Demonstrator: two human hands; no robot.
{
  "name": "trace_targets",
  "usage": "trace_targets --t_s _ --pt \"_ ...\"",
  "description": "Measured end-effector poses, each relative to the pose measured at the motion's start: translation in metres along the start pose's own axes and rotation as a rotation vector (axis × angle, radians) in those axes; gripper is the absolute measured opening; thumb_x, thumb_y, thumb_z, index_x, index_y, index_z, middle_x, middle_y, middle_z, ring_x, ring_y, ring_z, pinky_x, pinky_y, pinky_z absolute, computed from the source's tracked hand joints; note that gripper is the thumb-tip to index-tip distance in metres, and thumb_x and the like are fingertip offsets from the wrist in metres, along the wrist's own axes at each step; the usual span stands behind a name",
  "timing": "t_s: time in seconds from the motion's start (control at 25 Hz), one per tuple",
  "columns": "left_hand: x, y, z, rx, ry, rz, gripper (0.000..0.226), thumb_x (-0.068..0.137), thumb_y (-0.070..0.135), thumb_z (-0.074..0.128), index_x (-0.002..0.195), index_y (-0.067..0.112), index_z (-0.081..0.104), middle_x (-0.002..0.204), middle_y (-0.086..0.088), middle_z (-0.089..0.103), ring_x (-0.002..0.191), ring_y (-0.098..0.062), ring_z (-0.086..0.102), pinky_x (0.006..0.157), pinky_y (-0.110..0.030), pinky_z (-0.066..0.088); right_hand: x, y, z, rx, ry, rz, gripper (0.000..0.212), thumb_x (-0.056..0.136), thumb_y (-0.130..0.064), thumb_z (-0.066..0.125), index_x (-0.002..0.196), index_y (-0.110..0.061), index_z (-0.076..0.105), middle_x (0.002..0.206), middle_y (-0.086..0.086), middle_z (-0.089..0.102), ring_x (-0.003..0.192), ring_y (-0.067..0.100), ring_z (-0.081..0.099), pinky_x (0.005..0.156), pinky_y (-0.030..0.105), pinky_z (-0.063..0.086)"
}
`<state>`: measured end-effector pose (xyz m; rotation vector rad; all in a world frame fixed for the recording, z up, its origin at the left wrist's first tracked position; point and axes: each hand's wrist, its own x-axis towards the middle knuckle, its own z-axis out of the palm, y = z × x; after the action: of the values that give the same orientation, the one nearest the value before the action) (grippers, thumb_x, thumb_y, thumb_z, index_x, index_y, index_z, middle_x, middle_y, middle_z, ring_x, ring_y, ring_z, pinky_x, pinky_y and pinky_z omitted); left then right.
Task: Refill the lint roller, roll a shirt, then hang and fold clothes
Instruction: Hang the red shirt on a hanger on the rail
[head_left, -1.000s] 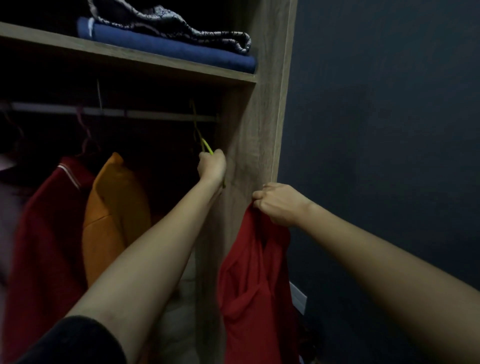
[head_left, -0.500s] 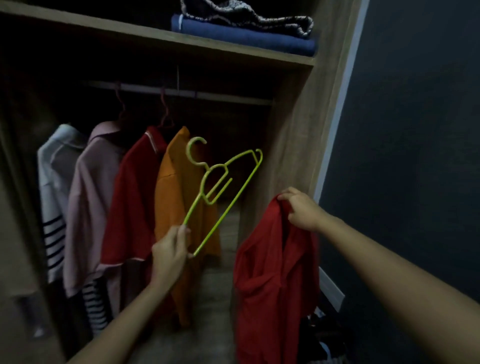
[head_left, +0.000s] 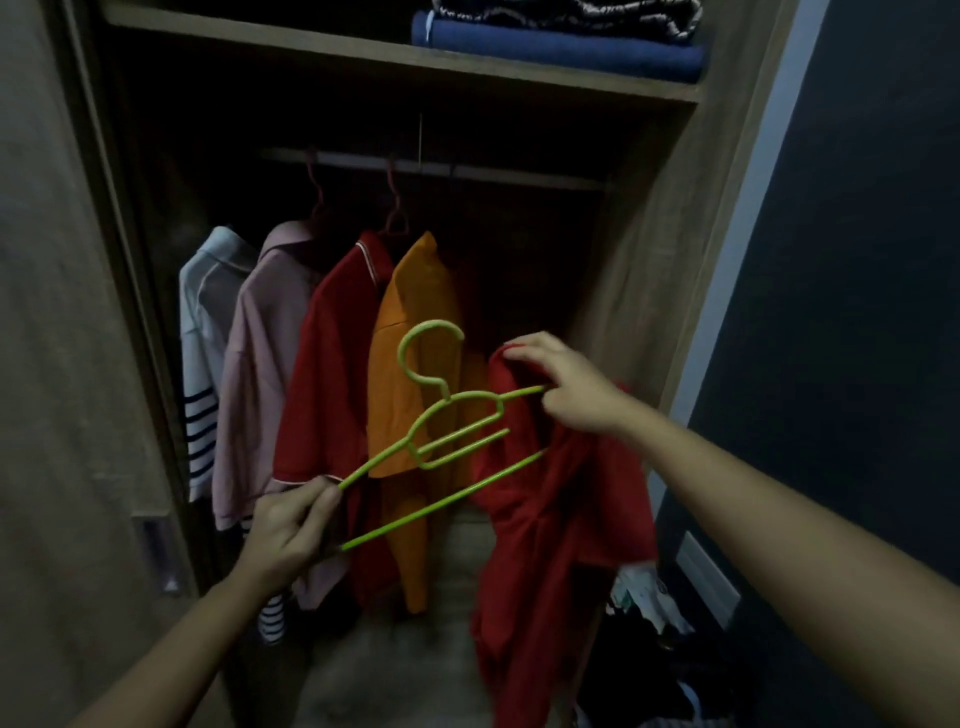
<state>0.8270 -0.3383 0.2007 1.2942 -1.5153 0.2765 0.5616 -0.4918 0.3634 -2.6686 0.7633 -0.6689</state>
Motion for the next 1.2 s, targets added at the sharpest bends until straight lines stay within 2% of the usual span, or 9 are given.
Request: trace_targets --t_s 0.08,0.16,0.32,0.44,0.56,0.76,0.84,1.04,1.2 --pt "0.007 0.003 0.007 -0.053 0.045 -0.030 0.037 0.095 0.039 0.038 0.060 0.028 0.042 0.055 0.019 0.047 0.046 0.008 0.042 0.047 -0.008 0.029 -0.002 -0.015 0.013 -0.284 0.008 -0.207 0.053 0.073 -0.012 0.047 0.126 -0.013 0.053 0.129 0.002 0.054 0.120 0.014 0.049 0.107 0.029 0.029" --pt "0.010 0.005 0.013 -0.106 0.070 -0.061 0.042 0.094 0.040 0.039 0.058 0.021 0.048 0.047 0.015 0.051 0.044 0.003 0.047 0.044 -0.013 0.034 -0.002 -0.012 0.014 -0.661 0.218 -0.370 0.034 0.086 -0.040 0.042 0.112 -0.022 0.054 0.103 -0.002 0.067 0.088 0.018 0.066 0.074 0.034 0.049" --pt "0.020 0.016 0.030 0.206 0.274 -0.092 0.048 0.097 0.040 0.040 0.085 0.000 0.064 0.076 -0.012 0.055 0.073 -0.012 0.050 0.065 -0.025 0.038 0.008 -0.009 0.010 -0.826 0.366 -0.402 0.027 0.094 -0.047 0.031 0.086 -0.023 0.040 0.065 0.000 0.063 0.045 0.026 0.060 0.039 0.021 0.027" --pt "0.002 0.048 0.059 0.216 0.387 -0.015 0.022 0.092 0.033 0.047 0.104 0.017 0.056 0.105 -0.009 0.043 0.097 -0.025 0.044 0.083 -0.037 0.035 0.022 -0.016 0.012 -0.786 0.404 -0.416 0.028 0.093 -0.046 0.034 0.084 -0.022 0.044 0.063 0.001 0.062 0.044 0.029 0.059 0.039 0.021 0.028" --pt "-0.035 0.086 0.105 0.268 -0.021 0.155 0.032 0.093 0.053 0.036 0.107 0.033 0.057 0.122 -0.009 0.039 0.109 -0.023 0.040 0.088 -0.034 0.031 0.031 -0.026 0.008 -0.777 0.452 -0.429 0.034 0.094 -0.046 0.032 0.084 -0.020 0.052 0.066 0.002 0.063 0.048 0.029 0.061 0.039 0.023 0.031" --pt "-0.033 0.059 0.117 -0.024 -0.224 -0.567 0.035 0.090 0.040 0.054 0.085 0.012 0.072 0.105 -0.013 0.061 0.101 -0.027 0.059 0.083 -0.019 0.037 0.024 -0.028 -0.013 -0.781 0.466 -0.460 0.035 0.094 -0.047 0.031 0.084 -0.020 0.051 0.069 0.001 0.064 0.054 0.028 0.063 0.041 0.023 0.031" --pt "-0.032 0.025 0.100 -0.113 -0.278 -0.673 0.013 0.083 0.022 0.068 0.084 0.011 0.074 0.089 -0.004 0.069 0.094 -0.021 0.066 0.074 -0.008 0.038 0.014 -0.017 -0.022 -0.799 0.400 -0.457 0.034 0.094 -0.048 0.030 0.084 -0.022 0.048 0.071 0.002 0.064 0.056 0.028 0.064 0.042 0.023 0.030" --pt "-0.001 -0.019 0.042 -0.181 -0.615 -0.783 0.042 0.069 0.009 0.070 0.111 0.006 0.066 0.113 -0.013 0.066 0.086 0.006 0.063 0.079 -0.014 0.046 -0.011 0.015 -0.012 -0.940 0.263 -0.395 0.037 0.089 -0.049 0.035 0.076 -0.021 0.055 0.060 0.000 0.059 0.042 0.025 0.059 0.038 0.018 0.024" --pt "0.047 0.032 0.034 0.267 -0.338 -0.648 0.020 0.078 0.011 0.061 0.091 0.013 0.075 0.102 -0.013 0.069 0.096 -0.028 0.064 0.084 -0.032 0.049 -0.021 0.013 0.035 -0.854 0.286 -0.209 0.037 0.090 -0.048 0.034 0.079 -0.022 0.058 0.066 0.001 0.065 0.052 0.024 0.066 0.038 0.025 0.039"
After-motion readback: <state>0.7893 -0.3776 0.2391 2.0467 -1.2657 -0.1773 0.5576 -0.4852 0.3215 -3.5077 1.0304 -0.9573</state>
